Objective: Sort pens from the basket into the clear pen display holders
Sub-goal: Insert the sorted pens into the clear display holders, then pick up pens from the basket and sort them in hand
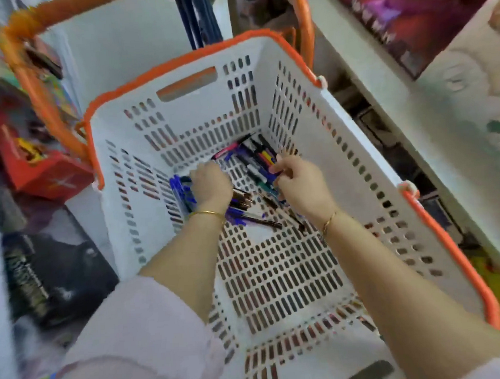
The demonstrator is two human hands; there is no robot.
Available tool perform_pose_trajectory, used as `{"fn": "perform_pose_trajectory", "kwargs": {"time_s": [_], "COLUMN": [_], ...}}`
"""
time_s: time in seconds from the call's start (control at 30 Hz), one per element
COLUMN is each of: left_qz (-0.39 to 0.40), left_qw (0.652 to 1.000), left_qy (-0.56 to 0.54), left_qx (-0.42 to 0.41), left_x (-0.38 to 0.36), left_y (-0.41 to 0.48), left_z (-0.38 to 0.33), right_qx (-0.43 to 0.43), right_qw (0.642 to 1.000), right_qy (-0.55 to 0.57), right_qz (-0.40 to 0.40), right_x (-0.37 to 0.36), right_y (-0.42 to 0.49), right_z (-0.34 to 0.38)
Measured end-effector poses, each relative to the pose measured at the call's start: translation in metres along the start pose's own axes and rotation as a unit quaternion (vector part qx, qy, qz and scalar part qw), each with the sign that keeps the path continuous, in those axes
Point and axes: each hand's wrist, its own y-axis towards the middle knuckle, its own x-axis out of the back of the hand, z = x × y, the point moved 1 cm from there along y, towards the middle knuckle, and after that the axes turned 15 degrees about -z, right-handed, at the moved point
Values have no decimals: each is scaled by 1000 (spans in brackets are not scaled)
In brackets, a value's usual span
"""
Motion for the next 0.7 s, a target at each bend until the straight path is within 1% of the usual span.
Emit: {"fn": "perform_pose_trajectory", "kwargs": {"time_s": [0.07, 0.17, 0.27, 0.37, 0.4, 0.47, 0.53, 0.57, 0.6, 0.7], "left_qz": [6, 26, 21, 20, 23, 35, 62, 70, 73, 81], "left_qw": [998, 994, 993, 994, 992, 975, 941, 927, 918, 905], "left_qy": [37, 74, 71, 44, 51, 89, 142, 157, 166, 205], "left_qx": [-45, -72, -88, -98, -117, -198, -300, -334, -354, -364], "left_x": [-15, -34, -38, -25, -18, -5, 0, -1, -3, -12], "left_y": [24, 42, 44, 29, 19, -5, -28, -37, -43, -45], "left_z": [4, 10, 15, 15, 15, 18, 22, 26, 30, 38], "right_qx": [-18, -48, -62, -69, -71, -69, -66, -64, -63, -70], "right_qw": [1000, 999, 998, 997, 997, 998, 998, 998, 998, 997], "right_qy": [4, 5, 6, 4, 4, 3, 1, 1, 1, 0], "right_qz": [1, -4, -8, -14, -15, -8, 0, 0, -2, -13], "right_x": [-12, -24, -31, -30, -29, -29, -30, -31, -31, -31], "right_y": [6, 11, 12, 10, 8, 3, -1, -3, -3, -2], "right_z": [-11, -24, -29, -26, -23, -17, -12, -11, -10, -13]}}
